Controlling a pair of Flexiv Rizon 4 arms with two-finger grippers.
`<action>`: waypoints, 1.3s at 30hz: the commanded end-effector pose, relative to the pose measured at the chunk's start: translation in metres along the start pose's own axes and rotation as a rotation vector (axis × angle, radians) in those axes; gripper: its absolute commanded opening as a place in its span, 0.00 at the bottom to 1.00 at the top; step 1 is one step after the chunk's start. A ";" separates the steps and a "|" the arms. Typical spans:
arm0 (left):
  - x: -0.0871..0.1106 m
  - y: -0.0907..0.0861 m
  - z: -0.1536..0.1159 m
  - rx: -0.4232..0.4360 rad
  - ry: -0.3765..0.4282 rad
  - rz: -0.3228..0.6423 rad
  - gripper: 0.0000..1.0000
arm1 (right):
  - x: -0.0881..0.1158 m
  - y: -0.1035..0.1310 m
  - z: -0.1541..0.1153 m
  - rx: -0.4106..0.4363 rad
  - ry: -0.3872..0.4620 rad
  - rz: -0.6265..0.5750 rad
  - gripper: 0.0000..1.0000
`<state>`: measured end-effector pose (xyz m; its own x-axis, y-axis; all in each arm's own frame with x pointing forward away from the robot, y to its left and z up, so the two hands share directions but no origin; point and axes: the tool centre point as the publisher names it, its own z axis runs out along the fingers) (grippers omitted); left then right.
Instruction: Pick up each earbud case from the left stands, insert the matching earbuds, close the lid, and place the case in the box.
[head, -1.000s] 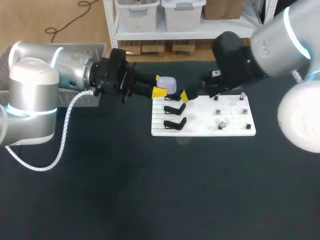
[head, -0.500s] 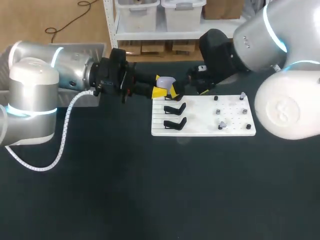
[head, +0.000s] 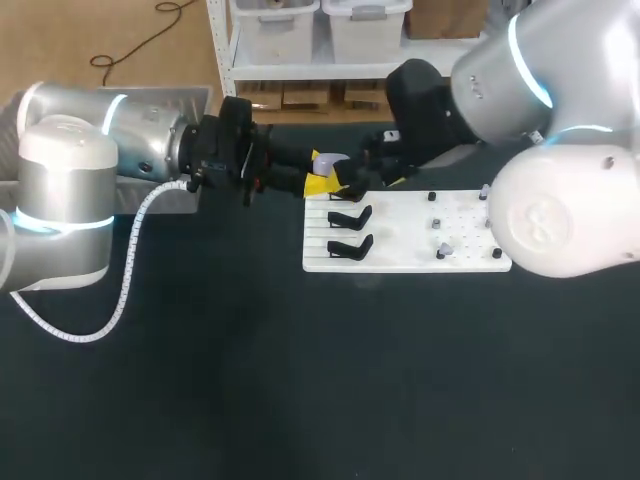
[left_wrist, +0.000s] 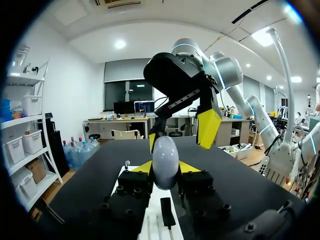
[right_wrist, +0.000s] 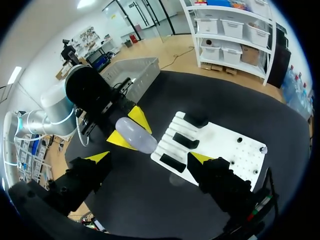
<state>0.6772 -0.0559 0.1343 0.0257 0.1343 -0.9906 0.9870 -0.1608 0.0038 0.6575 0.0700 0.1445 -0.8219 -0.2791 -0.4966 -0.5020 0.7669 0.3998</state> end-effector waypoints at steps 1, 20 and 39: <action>0.000 -0.001 0.000 -0.004 -0.001 0.002 0.00 | -0.006 -0.001 0.007 0.000 0.012 -0.001 1.00; 0.000 -0.001 0.000 -0.004 -0.001 0.002 0.00 | -0.013 -0.012 0.008 0.018 0.017 0.009 1.00; 0.000 -0.002 0.000 -0.009 0.000 0.010 0.00 | -0.037 -0.015 -0.043 0.097 -0.144 -0.092 1.00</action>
<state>0.6774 -0.0559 0.1342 0.0286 0.1342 -0.9905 0.9870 -0.1607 0.0067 0.6998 0.0554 0.1824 -0.7402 -0.2811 -0.6108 -0.5556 0.7673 0.3202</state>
